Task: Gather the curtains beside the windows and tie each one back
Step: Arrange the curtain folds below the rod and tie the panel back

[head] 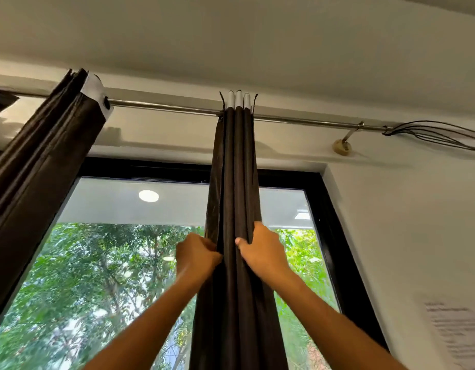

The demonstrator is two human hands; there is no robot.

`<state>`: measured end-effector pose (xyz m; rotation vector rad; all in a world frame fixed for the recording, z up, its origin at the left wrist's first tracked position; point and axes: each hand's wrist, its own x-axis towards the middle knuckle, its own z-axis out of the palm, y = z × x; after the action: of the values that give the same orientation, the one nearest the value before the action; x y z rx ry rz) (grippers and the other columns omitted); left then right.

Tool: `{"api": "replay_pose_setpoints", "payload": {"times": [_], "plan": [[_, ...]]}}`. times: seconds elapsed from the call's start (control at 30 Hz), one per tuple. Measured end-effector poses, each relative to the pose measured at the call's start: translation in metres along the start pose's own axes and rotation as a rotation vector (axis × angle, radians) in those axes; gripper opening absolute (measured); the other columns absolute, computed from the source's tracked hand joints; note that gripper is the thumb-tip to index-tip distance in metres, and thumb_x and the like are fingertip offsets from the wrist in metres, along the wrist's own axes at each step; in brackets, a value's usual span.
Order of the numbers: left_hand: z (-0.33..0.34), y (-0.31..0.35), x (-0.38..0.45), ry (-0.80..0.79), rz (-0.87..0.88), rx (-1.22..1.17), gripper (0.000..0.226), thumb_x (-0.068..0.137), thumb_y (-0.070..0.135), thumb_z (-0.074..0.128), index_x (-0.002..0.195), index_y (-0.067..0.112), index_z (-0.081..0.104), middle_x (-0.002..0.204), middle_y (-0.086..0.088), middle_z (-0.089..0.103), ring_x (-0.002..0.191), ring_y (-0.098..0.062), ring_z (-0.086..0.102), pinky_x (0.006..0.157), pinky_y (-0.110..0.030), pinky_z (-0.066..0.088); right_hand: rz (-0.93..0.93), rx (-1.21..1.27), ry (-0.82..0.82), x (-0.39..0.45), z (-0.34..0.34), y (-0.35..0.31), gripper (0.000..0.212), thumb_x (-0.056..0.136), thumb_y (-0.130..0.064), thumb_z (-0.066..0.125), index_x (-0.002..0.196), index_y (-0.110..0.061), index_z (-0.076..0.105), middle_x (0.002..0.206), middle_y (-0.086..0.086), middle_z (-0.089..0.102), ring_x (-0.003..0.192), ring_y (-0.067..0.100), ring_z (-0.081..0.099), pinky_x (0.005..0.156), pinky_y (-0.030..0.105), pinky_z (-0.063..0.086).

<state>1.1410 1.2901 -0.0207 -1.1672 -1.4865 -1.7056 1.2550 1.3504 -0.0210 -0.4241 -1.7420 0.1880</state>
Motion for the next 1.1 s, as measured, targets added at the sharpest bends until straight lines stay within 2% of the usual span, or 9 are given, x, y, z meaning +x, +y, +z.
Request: {"api": "replay_pose_setpoints", "payload": {"times": [0.13,0.27,0.43,0.6,0.7,0.77,0.87,0.97,1.1], "plan": [[-0.003,-0.013,-0.044,0.039,-0.029,-0.013,0.014,0.063,0.002,0.078,0.067,0.011,0.068,0.067,-0.008,0.070,0.063,-0.020,0.067,0.065,-0.033,0.057,0.031,-0.015,0.023,-0.055,0.007,0.014,0.040,0.094,-0.031,0.055,0.130,-0.016,0.047,0.123,0.006,0.059,0.118,0.026,0.054,0.092,0.032,0.043],[-0.020,-0.026,-0.098,0.041,-0.051,-0.025,0.027,0.060,-0.009,0.074,0.060,0.017,0.064,0.056,-0.003,0.066,0.057,-0.015,0.066,0.061,-0.030,0.055,0.073,0.026,-0.023,-0.111,0.017,0.032,0.052,0.092,-0.030,0.058,0.140,-0.020,0.040,0.127,0.003,0.059,0.121,0.022,0.053,0.095,0.030,0.042],[-0.040,-0.054,-0.156,0.059,-0.128,0.063,0.019,0.057,-0.007,0.079,0.072,0.003,0.072,0.062,-0.009,0.068,0.062,-0.022,0.067,0.066,-0.032,0.056,0.084,0.018,-0.103,-0.177,0.025,0.047,0.047,0.091,-0.026,0.059,0.136,-0.022,0.047,0.119,0.002,0.064,0.114,0.023,0.058,0.088,0.031,0.045],[-0.069,-0.080,-0.215,0.005,-0.202,0.127,0.016,0.061,-0.007,0.080,0.067,0.005,0.072,0.057,-0.002,0.064,0.055,-0.011,0.061,0.062,-0.026,0.056,-0.019,0.027,-0.085,-0.240,0.028,0.056,0.041,0.088,-0.014,0.062,0.128,-0.017,0.054,0.125,0.000,0.057,0.113,0.022,0.057,0.083,0.035,0.050],[-0.087,-0.099,-0.245,-0.022,-0.253,0.151,0.022,0.061,-0.008,0.080,0.063,0.010,0.069,0.059,-0.004,0.067,0.052,-0.002,0.059,0.053,-0.013,0.050,-0.129,0.030,-0.033,-0.266,0.036,0.058,0.034,0.080,-0.006,0.069,0.112,-0.014,0.061,0.112,0.000,0.057,0.100,0.022,0.062,0.068,0.033,0.054],[-0.097,-0.114,-0.262,-0.028,-0.296,0.161,0.031,0.060,-0.008,0.081,0.057,0.018,0.065,0.053,0.005,0.065,0.046,0.007,0.056,0.050,-0.009,0.047,-0.154,0.010,-0.060,-0.280,0.042,0.059,0.029,0.080,-0.008,0.069,0.108,-0.015,0.063,0.107,-0.001,0.060,0.096,0.020,0.062,0.065,0.028,0.051],[-0.105,-0.130,-0.283,-0.050,-0.313,0.197,0.025,0.061,-0.006,0.082,0.061,0.015,0.069,0.052,0.012,0.062,0.048,0.007,0.058,0.054,-0.013,0.050,-0.129,0.022,-0.177,-0.301,0.055,0.061,0.025,0.087,-0.015,0.063,0.112,-0.018,0.061,0.111,-0.006,0.059,0.102,0.013,0.060,0.073,0.027,0.051],[-0.106,-0.142,-0.298,-0.038,-0.308,0.217,0.020,0.063,-0.006,0.080,0.066,0.011,0.071,0.054,0.009,0.062,0.050,0.005,0.058,0.051,-0.006,0.044,-0.071,0.027,-0.284,-0.320,0.070,0.065,0.027,0.089,-0.018,0.060,0.116,-0.020,0.060,0.117,-0.007,0.057,0.107,0.012,0.058,0.081,0.028,0.050],[-0.103,-0.165,-0.315,-0.057,-0.318,0.227,0.020,0.063,-0.007,0.078,0.063,0.011,0.070,0.058,-0.001,0.068,0.055,-0.008,0.064,0.059,-0.026,0.055,0.134,0.071,-0.398,-0.340,0.095,0.070,0.049,0.091,-0.028,0.061,0.135,-0.014,0.046,0.140,0.002,0.044,0.126,0.020,0.048,0.098,0.030,0.040]]}}
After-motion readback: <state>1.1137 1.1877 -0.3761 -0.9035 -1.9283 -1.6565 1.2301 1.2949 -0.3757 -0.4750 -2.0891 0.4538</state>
